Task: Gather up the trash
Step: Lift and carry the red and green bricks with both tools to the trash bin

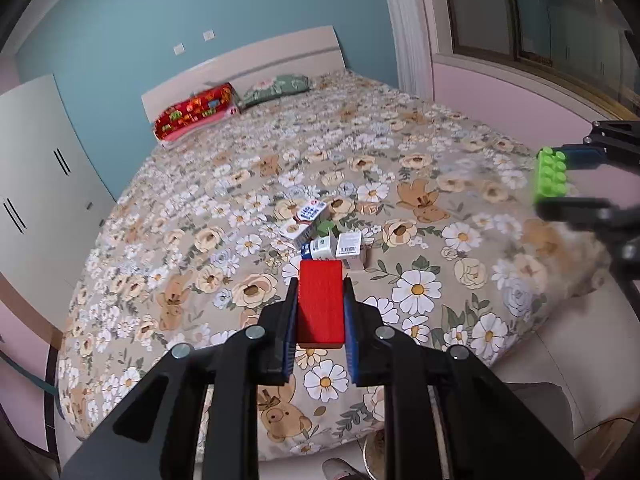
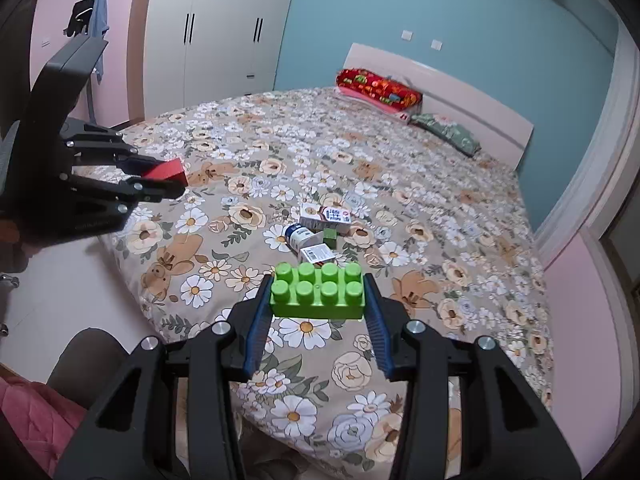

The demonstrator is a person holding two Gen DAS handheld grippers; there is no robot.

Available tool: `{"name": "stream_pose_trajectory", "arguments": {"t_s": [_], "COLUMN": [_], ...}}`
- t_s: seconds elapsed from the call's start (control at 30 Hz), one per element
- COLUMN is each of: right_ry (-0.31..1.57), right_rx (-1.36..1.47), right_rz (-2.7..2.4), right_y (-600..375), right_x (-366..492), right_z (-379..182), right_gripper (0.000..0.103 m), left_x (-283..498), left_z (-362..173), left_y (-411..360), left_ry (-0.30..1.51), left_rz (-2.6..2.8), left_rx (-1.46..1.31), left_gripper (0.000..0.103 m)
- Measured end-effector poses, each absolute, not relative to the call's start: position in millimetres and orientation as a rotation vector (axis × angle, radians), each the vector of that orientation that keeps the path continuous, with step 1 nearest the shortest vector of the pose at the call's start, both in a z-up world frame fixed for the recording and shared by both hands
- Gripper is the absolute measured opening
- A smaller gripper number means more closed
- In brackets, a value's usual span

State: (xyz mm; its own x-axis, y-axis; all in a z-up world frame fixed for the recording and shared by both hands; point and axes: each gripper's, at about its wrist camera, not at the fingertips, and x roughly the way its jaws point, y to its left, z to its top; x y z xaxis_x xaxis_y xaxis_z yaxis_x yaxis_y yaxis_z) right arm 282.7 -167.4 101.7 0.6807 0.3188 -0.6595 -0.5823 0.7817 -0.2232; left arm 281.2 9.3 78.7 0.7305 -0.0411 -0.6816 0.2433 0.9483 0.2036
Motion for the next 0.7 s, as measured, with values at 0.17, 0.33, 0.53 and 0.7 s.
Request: {"name": "stream_pose_trajectory", "arguments": {"t_s": [0.17,0.33,0.53,0.7], "right_ry": [0.611,0.587,0.566,0.578], "right_rx": [-0.44,-0.439,-0.437,-0.448], "right_rz": [0.51,0.502,0.509,0.524], "right_y": [-177,-184,-187,-184], "right_x": [248,221,195,182], "right_z": [119,128,132,123], "right_gripper": [0.045,0.045,0.045,0.045], "left_x": [252,224,196,184], "left_z": [99,116,128,120], "left_y": [7,8,10,14], "left_ry": [0.695,0.65,0.613,0.624], "left_rz": [-0.153,-0.146,-0.137,-0.135], "left_rx": [0.295,0.304,0.318,0.331], "left_gripper": [0.022,0.022,0.022,0.022]}}
